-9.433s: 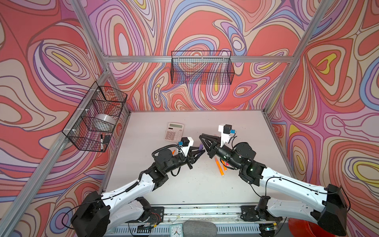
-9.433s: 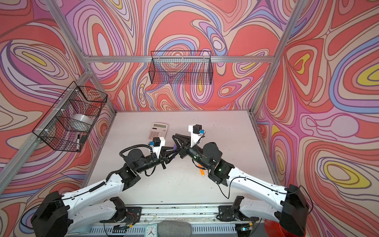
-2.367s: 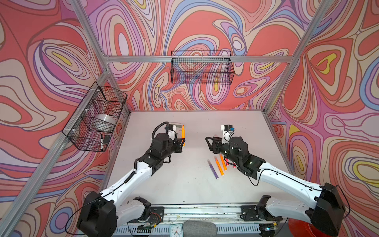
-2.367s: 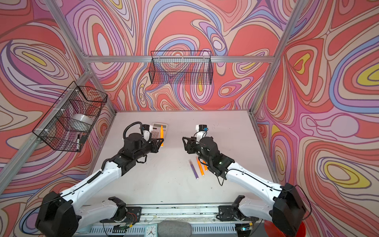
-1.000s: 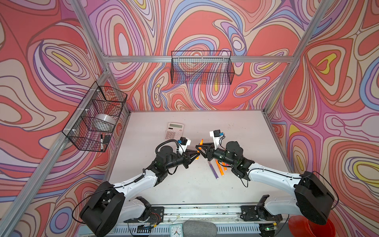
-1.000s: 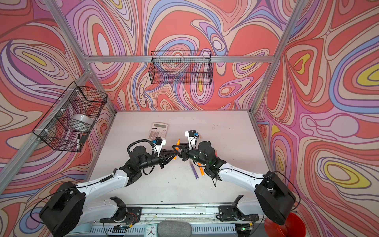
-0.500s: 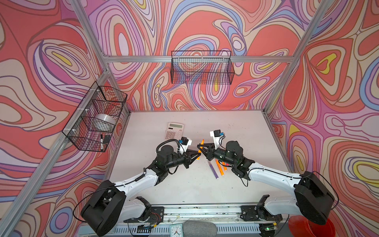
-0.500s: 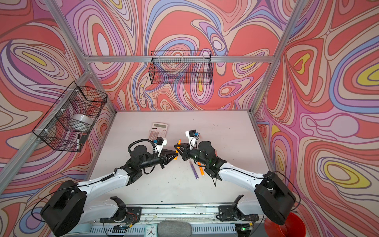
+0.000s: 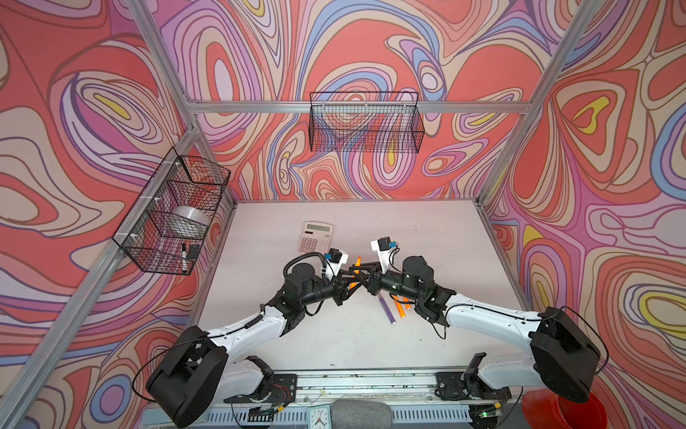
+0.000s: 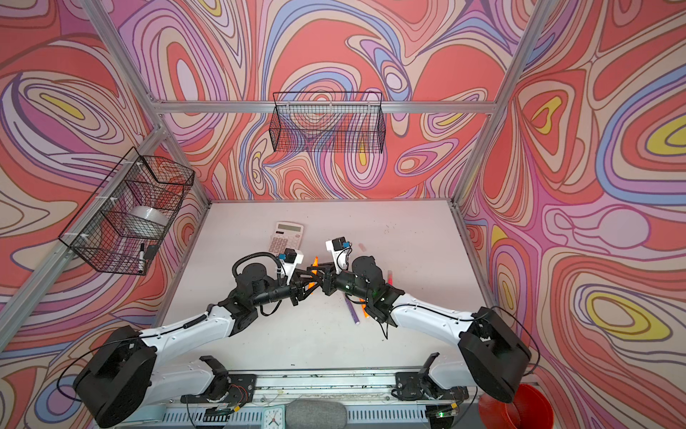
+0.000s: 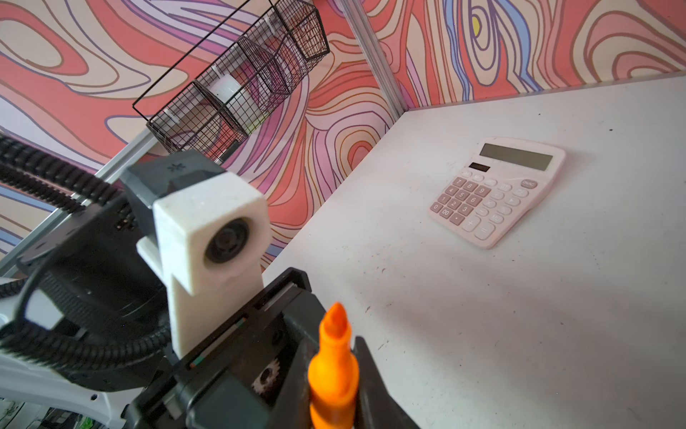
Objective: Insert the pens into the pen caps
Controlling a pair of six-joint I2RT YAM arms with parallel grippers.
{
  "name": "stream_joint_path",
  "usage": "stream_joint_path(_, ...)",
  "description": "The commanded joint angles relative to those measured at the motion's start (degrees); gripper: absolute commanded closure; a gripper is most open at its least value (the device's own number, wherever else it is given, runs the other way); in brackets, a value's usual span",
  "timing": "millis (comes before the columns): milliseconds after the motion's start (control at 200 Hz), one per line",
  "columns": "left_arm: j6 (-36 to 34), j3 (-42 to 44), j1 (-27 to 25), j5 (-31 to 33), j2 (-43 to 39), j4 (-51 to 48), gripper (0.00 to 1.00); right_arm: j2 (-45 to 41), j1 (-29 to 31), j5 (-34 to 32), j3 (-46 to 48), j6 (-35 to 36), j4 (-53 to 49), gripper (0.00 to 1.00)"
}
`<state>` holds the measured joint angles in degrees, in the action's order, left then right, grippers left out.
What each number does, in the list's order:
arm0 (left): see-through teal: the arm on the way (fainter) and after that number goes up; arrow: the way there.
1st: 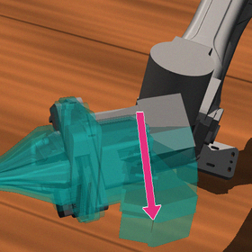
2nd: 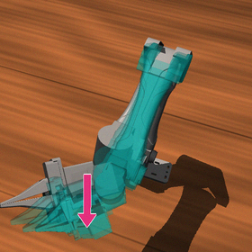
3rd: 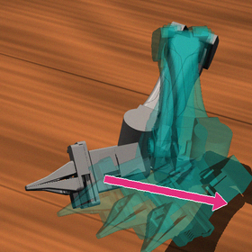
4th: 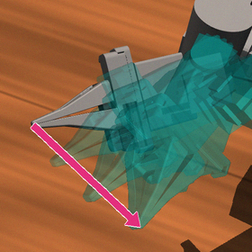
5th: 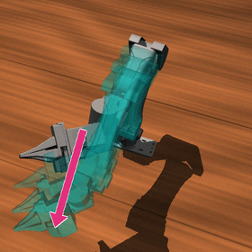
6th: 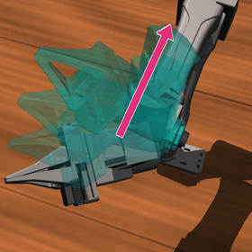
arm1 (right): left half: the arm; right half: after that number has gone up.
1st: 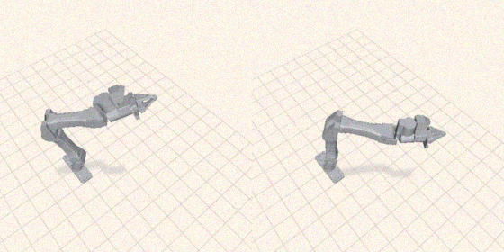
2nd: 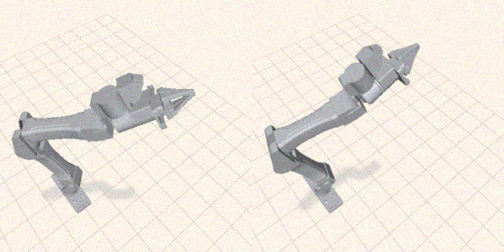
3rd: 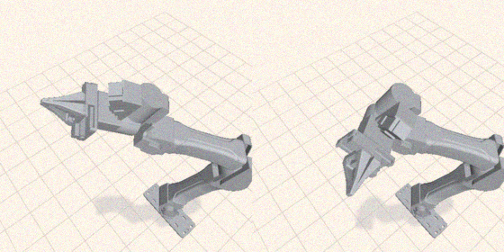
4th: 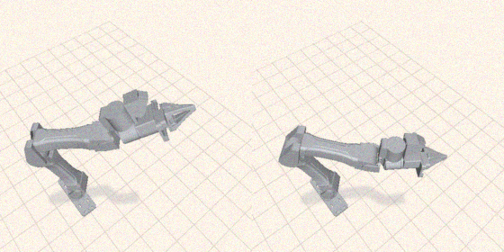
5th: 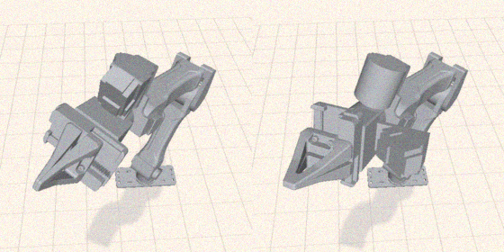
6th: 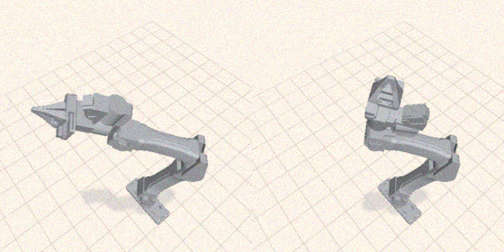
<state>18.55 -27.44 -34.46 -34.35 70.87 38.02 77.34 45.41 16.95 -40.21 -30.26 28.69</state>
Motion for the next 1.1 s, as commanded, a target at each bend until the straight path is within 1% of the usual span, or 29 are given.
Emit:
stream_joint_path(0, -1.01, -0.95, -0.13, 0.42, -1.38, 1.82, 0.67, 0.59, 0.67, -2.5, -1.96, 2.4, -2.34, 1.0)
stream_joint_path(170, -1.21, -0.78, -0.11, 0.72, -2.38, 1.36, 0.67, 0.4, 1.86, -5.0, -2.5, 5.67, -4.06, 1.0)
stream_joint_path(396, -1.23, -0.73, -0.08, 0.43, -2.66, 1.35, 0.79, 0.1, 3.28, -6.44, -2.71, 7.86, -4.64, 1.0)
stream_joint_path(586, -1.23, -0.93, -0.09, 0.05, -2.58, 1.27, 0.82, -0.47, 3.95, -8.77, -3.36, 10.3, -6.55, 1.0)
stream_joint_path(676, -1.14, -0.88, -0.08, -0.1, -2.68, 1.27, 0.84, -0.58, 4.28, -9.63, -3.52, 11.06, -7.22, 1.0)
stream_joint_path(751, -1.1, -0.86, -0.15, -0.19, -2.92, 1.22, 0.84, -0.35, 4.77, -10.04, -3.78, 11.69, -7.45, 1.0)
stream_joint_path(781, -1.05, -0.86, -0.15, -0.15, -3.02, 1.1, 0.81, -0.32, 5.09, -10.41, -4.0, 12.03, -7.74, 1.0)
stream_joint_path(846, -1.14, -0.69, -0.09, 0.24, -3.49, 1.0, 0.71, -0.1, 5.43, -10.95, -4.18, 12.44, -7.95, 1.0)
stream_joint_path(871, -1.2, -0.53, -0.08, 0.39, -3.76, 1.0, 0.7, -0.07, 5.55, -10.99, -4.18, 12.5, -7.97, 1.0)
stream_joint_path(996, -1.32, -0.11, -0.09, 0.6, -4.55, 1.18, 0.71, 0.06, 5.54, -11.6, -4.15, 12.51, -7.95, 1.0)
stream_joint_path(1097, -1.36, 0.02, -0.08, 0.61, -4.44, 1.43, 0.76, -0.02, 5.55, -11.75, -4.0, 12.51, -7.87, 1.0)
